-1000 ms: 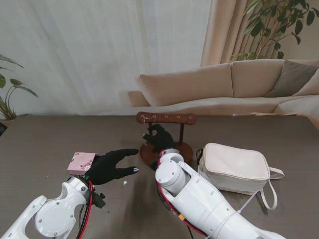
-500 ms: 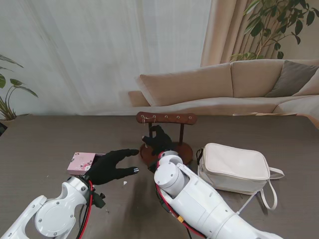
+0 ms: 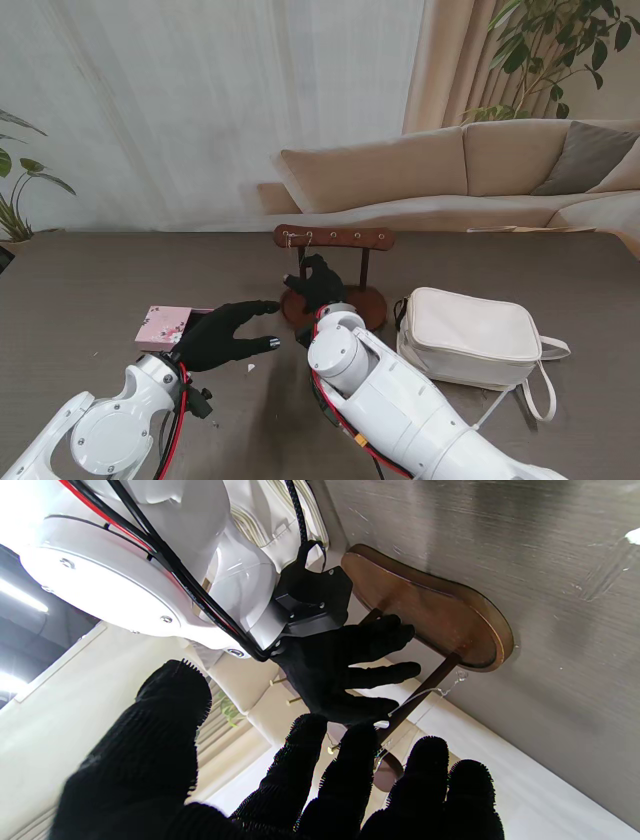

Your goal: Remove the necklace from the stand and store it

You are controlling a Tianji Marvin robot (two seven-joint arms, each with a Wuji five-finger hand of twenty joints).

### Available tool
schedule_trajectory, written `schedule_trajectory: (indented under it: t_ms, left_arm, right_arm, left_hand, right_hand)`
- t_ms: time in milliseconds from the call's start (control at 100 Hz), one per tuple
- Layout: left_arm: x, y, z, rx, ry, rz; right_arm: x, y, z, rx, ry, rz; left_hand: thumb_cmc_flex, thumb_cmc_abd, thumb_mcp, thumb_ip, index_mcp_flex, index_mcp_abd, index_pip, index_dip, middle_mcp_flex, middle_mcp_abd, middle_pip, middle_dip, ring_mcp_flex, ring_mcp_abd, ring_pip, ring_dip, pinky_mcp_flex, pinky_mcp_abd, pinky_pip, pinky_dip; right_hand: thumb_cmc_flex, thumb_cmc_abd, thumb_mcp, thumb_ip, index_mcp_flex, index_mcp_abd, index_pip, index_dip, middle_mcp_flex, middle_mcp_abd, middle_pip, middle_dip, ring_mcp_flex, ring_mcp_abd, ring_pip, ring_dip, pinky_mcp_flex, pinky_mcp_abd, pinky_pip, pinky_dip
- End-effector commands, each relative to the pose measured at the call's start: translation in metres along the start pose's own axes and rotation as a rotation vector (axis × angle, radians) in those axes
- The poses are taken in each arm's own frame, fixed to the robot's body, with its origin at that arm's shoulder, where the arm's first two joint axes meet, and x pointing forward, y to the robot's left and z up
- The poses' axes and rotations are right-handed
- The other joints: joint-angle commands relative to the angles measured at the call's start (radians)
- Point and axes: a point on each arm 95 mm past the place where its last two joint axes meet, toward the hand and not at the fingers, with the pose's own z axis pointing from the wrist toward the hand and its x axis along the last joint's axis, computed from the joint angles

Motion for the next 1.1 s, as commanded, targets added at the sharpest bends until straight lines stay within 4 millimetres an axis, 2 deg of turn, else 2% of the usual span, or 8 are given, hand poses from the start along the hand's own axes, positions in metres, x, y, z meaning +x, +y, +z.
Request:
schedule_trajectory:
  t_ms: [0, 240, 380, 510, 690, 800, 940, 1090]
  left_arm:
    - [0.001, 0.003, 0.000, -0.020, 0.002, -0.004]
    - [0.000, 0.004, 0.002, -0.033, 0.001, -0.009]
    - [0.000, 0.005, 0.003, -0.041, 0.000, -0.013]
    - [0.000, 0.006, 0.004, -0.045, -0.002, -0.017]
    - [0.000, 0.006, 0.004, -0.048, -0.002, -0.020]
    - [0.000, 0.006, 0.004, -0.049, -0.002, -0.022]
    - [0.000, 0.006, 0.004, -0.045, -0.002, -0.024]
    - [0.000, 0.004, 0.002, -0.034, -0.005, -0.023]
  right_arm:
    - [-0.001, -0.005, 0.000, 0.017, -0.004, 0.000]
    - [-0.001, -0.003, 0.006, 0.007, -0.017, -0.007]
    - [-0.001, -0.002, 0.008, 0.001, -0.018, -0.001]
    - [0.001, -0.002, 0.007, -0.006, -0.005, 0.016]
    - [0.007, -0.003, 0.004, -0.022, 0.005, 0.058]
    - [0.009, -0.004, 0.004, -0.028, 0.000, 0.076]
    - [0.011, -0.005, 0.004, -0.033, -0.008, 0.091]
    - [0.013, -0.005, 0.006, -0.036, -0.033, 0.126]
  left_hand:
    - [0.017, 0.046, -0.020, 0.010, 0.009, -0.010, 0.003, 0.007, 0.007, 0.005, -0.007, 0.009, 0.014, 0.023, -0.020, -0.007, -0.010, -0.016, 0.015, 0.013]
    - [0.018, 0.046, -0.021, 0.011, 0.011, -0.009, 0.003, 0.007, 0.012, 0.005, -0.006, 0.009, 0.015, 0.025, -0.019, -0.009, -0.009, -0.016, 0.015, 0.013]
    - [0.018, 0.048, -0.023, 0.011, 0.010, -0.010, 0.003, 0.007, 0.012, 0.003, -0.006, 0.009, 0.017, 0.024, -0.019, -0.010, -0.010, -0.017, 0.015, 0.013]
    - [0.018, 0.048, -0.024, 0.011, 0.010, -0.009, 0.003, 0.007, 0.014, 0.005, -0.006, 0.009, 0.017, 0.025, -0.019, -0.010, -0.009, -0.017, 0.015, 0.013]
    - [0.017, 0.050, -0.026, 0.011, 0.011, -0.010, 0.003, 0.007, 0.013, 0.005, -0.006, 0.009, 0.016, 0.024, -0.019, -0.010, -0.009, -0.016, 0.015, 0.013]
    - [0.017, 0.052, -0.027, 0.011, 0.012, -0.010, 0.003, 0.007, 0.012, 0.005, -0.006, 0.009, 0.017, 0.024, -0.019, -0.011, -0.009, -0.017, 0.016, 0.014]
    - [0.018, 0.053, -0.028, 0.012, 0.012, -0.009, 0.003, 0.007, 0.013, 0.005, -0.006, 0.009, 0.016, 0.024, -0.021, -0.013, -0.010, -0.016, 0.015, 0.014]
    - [0.021, 0.057, -0.031, 0.012, 0.008, -0.009, 0.002, 0.007, 0.013, 0.007, -0.006, 0.010, 0.018, 0.027, -0.021, -0.015, -0.010, -0.015, 0.016, 0.014]
  right_hand:
    - [-0.043, -0.025, 0.043, 0.019, -0.064, 0.015, 0.007, -0.010, -0.005, 0.022, 0.012, 0.004, 0.044, 0.030, 0.015, 0.009, -0.113, 0.024, 0.029, -0.012]
    - [-0.046, -0.019, 0.033, 0.021, -0.161, 0.014, 0.049, -0.010, -0.041, 0.014, 0.030, -0.002, 0.036, 0.031, 0.025, 0.011, -0.121, 0.015, 0.033, -0.008]
    - [-0.040, -0.024, 0.036, 0.021, -0.151, -0.058, 0.072, -0.011, -0.043, 0.003, 0.041, -0.002, 0.032, 0.032, 0.037, 0.013, -0.122, 0.013, 0.036, -0.005]
    - [-0.024, -0.043, 0.059, 0.020, -0.023, -0.226, 0.071, -0.010, -0.012, -0.003, 0.042, 0.000, 0.055, 0.029, 0.067, 0.018, -0.108, 0.012, 0.045, -0.004]
    - [0.004, -0.062, 0.098, 0.014, 0.139, -0.352, 0.047, 0.006, 0.027, 0.003, 0.038, 0.011, 0.082, 0.030, 0.103, 0.023, -0.086, 0.020, 0.063, -0.003]
    - [0.038, -0.052, 0.101, 0.007, 0.237, -0.369, 0.029, 0.010, 0.052, 0.004, 0.034, 0.015, 0.101, 0.032, 0.117, 0.025, -0.073, 0.024, 0.071, -0.005]
    - [0.084, -0.059, 0.108, 0.004, 0.297, -0.386, 0.022, 0.017, 0.082, -0.006, 0.035, 0.020, 0.127, 0.023, 0.129, 0.025, -0.051, 0.025, 0.087, -0.004]
    - [0.133, -0.101, 0.121, -0.005, 0.390, -0.356, -0.003, 0.015, 0.102, -0.010, 0.025, 0.023, 0.149, 0.004, 0.133, 0.025, -0.035, 0.019, 0.102, -0.006]
